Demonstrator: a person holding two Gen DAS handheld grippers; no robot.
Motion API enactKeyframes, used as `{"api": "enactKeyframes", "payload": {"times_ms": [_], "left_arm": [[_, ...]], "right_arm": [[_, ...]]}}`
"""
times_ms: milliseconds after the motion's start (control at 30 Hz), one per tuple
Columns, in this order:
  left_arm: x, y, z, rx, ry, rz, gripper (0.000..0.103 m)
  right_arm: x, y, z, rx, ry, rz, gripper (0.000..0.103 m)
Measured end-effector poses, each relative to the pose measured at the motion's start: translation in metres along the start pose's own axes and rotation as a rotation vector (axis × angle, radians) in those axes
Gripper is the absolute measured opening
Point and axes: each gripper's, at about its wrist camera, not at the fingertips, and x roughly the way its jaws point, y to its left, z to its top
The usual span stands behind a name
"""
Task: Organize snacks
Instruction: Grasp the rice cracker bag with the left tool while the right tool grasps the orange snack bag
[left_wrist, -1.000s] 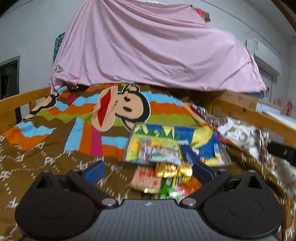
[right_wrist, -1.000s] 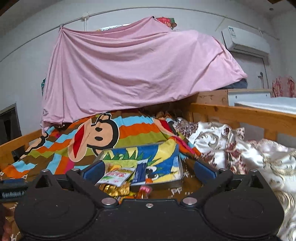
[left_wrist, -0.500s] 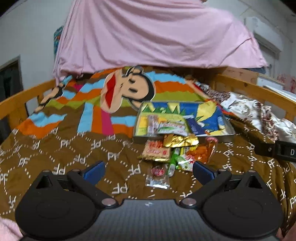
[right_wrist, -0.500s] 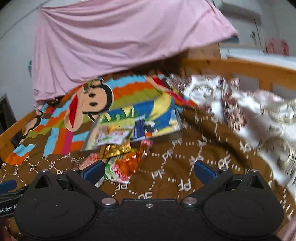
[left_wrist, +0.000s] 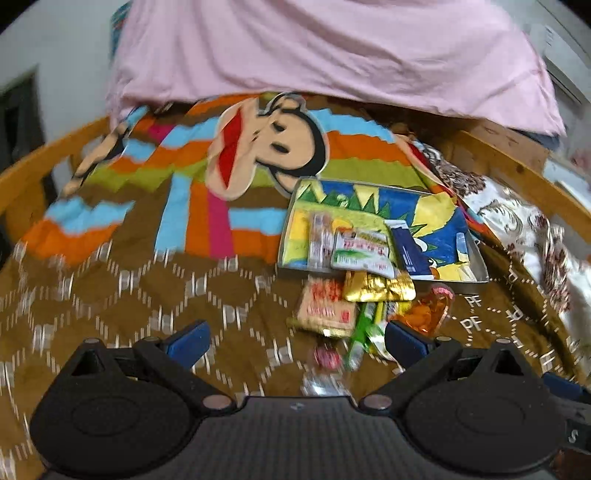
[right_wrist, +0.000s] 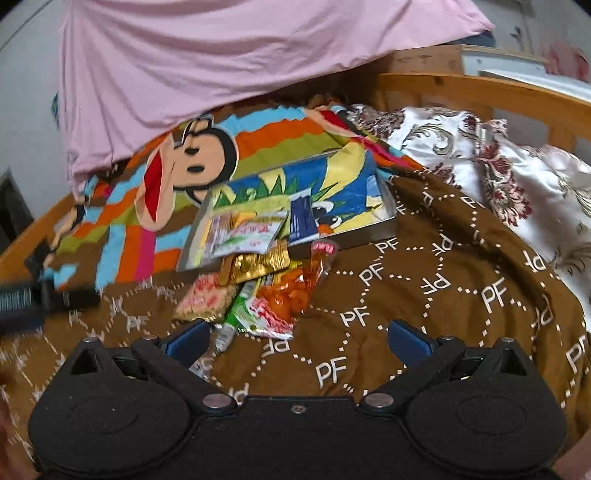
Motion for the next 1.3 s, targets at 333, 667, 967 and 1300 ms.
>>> {"api": "enactKeyframes", "payload": {"times_ms": [333, 667, 967, 1300], "left_arm": [[0.072, 0.001, -0.004, 0.132, 0.134, -0.106, 0.102], [0.137, 0.006, 0.006, 0.094, 0.161, -0.147, 0.102], [0.178, 0.013, 0.007, 0.017, 0.174, -0.197, 0.102], [0.213, 0.006, 0.006, -0.032, 0.197, -0.264, 0.102]], "right_arm": [[0.041, 0.009, -0.007, -0.126, 0.039, 0.001, 0.102], [0.090, 0.035, -0.008, -0.271, -0.054, -0.025, 0.102], [0.134, 0.037, -0.001, -0.158, -0.055, -0.052, 0.102], [0.159, 0.033, -0.003, -0.129, -0.012, -0.080, 0.102]]}}
